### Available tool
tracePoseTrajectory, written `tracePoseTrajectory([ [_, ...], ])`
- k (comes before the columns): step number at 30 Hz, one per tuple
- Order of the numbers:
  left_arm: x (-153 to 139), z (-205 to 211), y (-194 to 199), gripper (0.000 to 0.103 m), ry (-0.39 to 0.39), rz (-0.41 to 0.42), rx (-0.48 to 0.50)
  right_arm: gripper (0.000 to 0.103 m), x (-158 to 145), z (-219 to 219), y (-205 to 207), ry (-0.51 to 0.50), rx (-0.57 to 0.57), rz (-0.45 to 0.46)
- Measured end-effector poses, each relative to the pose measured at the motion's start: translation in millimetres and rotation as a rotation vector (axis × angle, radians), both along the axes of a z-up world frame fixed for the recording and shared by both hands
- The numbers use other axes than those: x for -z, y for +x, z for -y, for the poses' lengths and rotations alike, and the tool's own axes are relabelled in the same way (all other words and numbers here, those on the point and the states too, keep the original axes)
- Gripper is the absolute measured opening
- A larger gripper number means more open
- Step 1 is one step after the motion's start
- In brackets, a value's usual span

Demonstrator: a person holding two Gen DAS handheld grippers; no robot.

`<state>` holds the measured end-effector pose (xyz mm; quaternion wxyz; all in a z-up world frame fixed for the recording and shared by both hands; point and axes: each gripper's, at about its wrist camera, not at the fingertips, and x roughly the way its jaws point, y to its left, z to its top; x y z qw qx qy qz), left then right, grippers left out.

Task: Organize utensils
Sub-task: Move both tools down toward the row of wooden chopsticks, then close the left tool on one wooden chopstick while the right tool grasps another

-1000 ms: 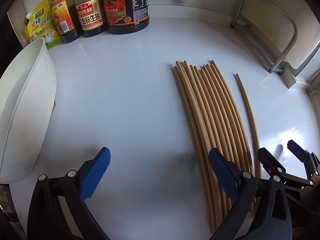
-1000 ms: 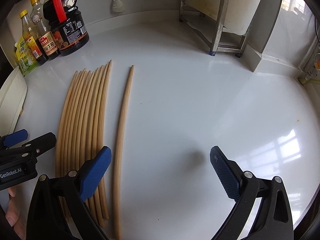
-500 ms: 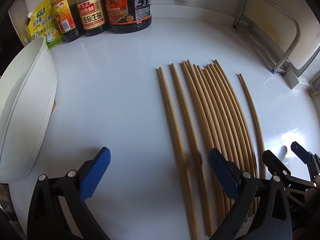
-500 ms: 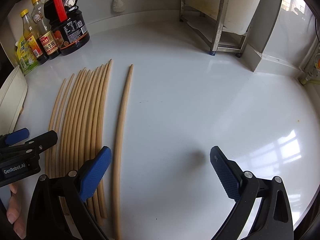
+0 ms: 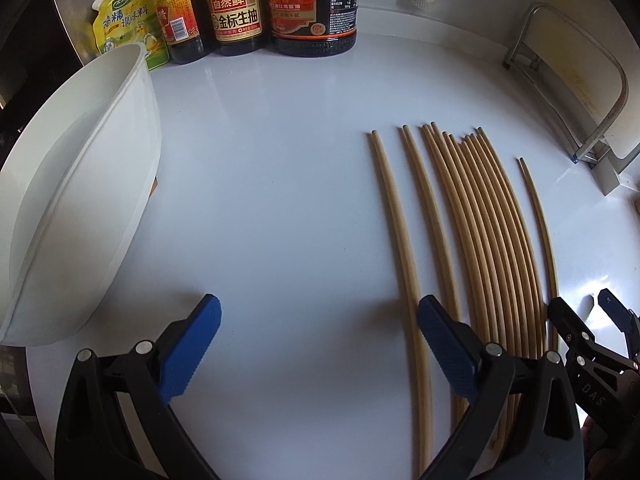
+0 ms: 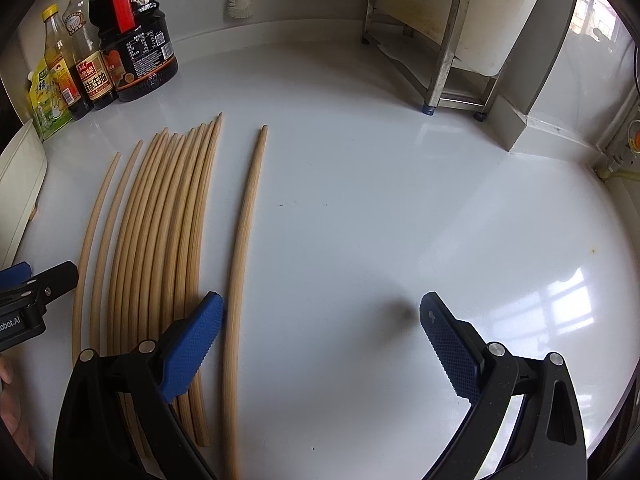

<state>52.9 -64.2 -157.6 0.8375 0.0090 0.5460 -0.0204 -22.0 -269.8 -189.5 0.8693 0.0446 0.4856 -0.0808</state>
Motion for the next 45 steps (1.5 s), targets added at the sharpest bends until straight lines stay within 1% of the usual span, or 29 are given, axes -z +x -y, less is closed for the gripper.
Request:
tracePoseTrajectory([
  [5, -1, 3, 0, 0.097, 0.005, -0.009, 0.004, 0.094, -1, -1, 0, -0.012, -0.005, 0.007],
  [9, 3, 3, 0, 0.097, -0.016, -0.032, 0.002, 0.094, -1, -1, 0, -0.014, -0.012, 0.012],
  [10, 5, 4, 0, 0.097, -0.010, -0.038, 0.006, 0.094, -1, -1, 0, -0.013, -0.012, 0.013],
  [11, 6, 6, 0, 0.097, 0.012, -0.036, 0.009, 0.094, -1, -1, -1, -0.013, -0.012, 0.014],
  [18, 7, 9, 1, 0.097, 0.017, -0.027, 0.009, 0.093, -2, -3, -3, -0.032, -0.018, 0.036],
  [21, 6, 11, -2, 0.094, 0.021, -0.015, 0.023, 0.085, -3, -8, -5, -0.028, -0.046, 0.045],
  [23, 4, 14, -4, 0.084, 0.015, -0.006, 0.042, 0.075, -5, -12, -6, -0.028, -0.067, 0.057],
  [24, 2, 16, -4, 0.080, 0.015, -0.001, 0.051, 0.072, -5, -14, -6, -0.024, -0.080, 0.062],
  [26, -1, 19, -5, 0.066, 0.012, 0.009, 0.066, 0.058, -7, -18, -4, -0.022, -0.101, 0.063],
  [27, -2, 20, -8, 0.062, 0.009, 0.015, 0.074, 0.053, -7, -21, -3, -0.021, -0.117, 0.065],
  [29, -5, 24, -10, 0.041, 0.006, 0.023, 0.095, 0.032, -9, -28, -2, -0.036, -0.139, 0.067],
  [30, -5, 24, -10, 0.036, 0.005, 0.024, 0.099, 0.028, -10, -32, -1, -0.048, -0.151, 0.067],
  [32, -6, 25, -11, 0.017, 0.005, 0.025, 0.106, 0.008, -10, -39, 1, -0.063, -0.175, 0.062],
  [34, -6, 26, -11, 0.008, 0.007, 0.019, 0.115, 0.007, -11, -43, 1, -0.075, -0.180, 0.058],
  [38, -7, 25, -8, 0.007, 0.009, -0.012, 0.129, 0.006, -12, -35, 2, -0.018, -0.160, 0.047],
  [41, -8, 22, -5, 0.007, 0.007, -0.046, 0.133, 0.006, -16, -26, 0, 0.046, -0.133, 0.036],
  [45, -9, 14, -2, 0.007, -0.021, -0.090, 0.135, 0.006, -30, -19, -4, 0.097, -0.101, 0.042],
])
